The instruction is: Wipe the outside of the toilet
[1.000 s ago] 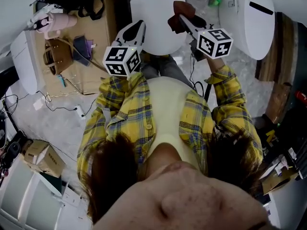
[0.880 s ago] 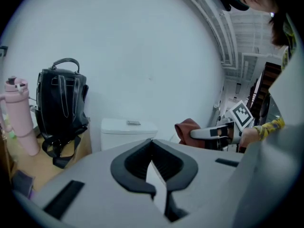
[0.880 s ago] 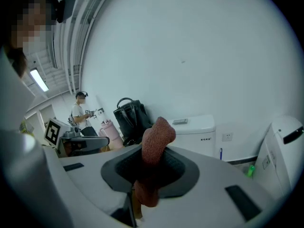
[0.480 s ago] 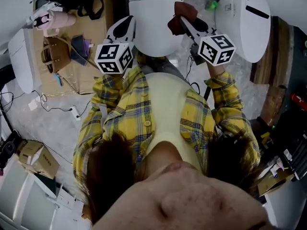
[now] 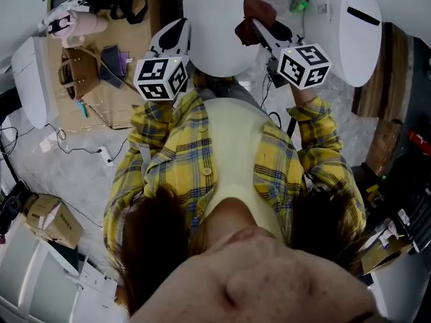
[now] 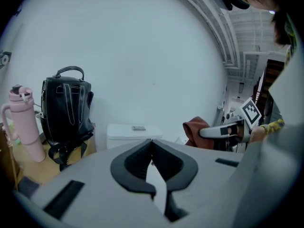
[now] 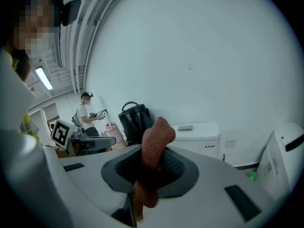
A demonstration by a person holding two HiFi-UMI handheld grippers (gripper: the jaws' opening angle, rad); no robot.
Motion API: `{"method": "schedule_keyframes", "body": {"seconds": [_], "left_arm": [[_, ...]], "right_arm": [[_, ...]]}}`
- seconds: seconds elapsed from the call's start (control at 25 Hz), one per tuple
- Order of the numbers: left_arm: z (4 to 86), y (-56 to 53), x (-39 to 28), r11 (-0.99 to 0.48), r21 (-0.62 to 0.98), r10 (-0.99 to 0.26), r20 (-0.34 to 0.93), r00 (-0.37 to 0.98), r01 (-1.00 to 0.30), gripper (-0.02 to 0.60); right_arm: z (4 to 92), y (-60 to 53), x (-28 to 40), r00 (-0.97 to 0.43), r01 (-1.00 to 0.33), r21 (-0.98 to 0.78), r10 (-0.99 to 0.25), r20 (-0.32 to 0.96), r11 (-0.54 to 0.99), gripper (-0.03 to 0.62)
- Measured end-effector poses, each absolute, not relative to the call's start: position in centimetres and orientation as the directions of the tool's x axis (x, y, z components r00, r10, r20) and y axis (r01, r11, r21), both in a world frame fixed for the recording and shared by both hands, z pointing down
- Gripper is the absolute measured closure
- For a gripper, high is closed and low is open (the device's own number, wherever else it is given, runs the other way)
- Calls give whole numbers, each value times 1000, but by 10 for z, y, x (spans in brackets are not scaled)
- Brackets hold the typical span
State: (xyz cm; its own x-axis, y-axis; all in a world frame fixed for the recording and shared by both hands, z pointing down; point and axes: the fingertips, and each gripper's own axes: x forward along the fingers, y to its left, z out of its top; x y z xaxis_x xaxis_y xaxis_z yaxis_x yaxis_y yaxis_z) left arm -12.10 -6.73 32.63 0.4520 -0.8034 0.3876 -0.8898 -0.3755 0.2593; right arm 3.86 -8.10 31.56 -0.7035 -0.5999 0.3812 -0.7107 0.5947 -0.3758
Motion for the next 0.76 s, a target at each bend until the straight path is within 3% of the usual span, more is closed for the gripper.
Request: {"method": "schedule_keyframes", "body": {"seconds": [0.76], "left_arm": [[316,-69,-116,-427,249,-787,370,493,-869,572]], "right_arm": [[307,-77,29,-708,-706,-377,-609,357,599,505]]}}
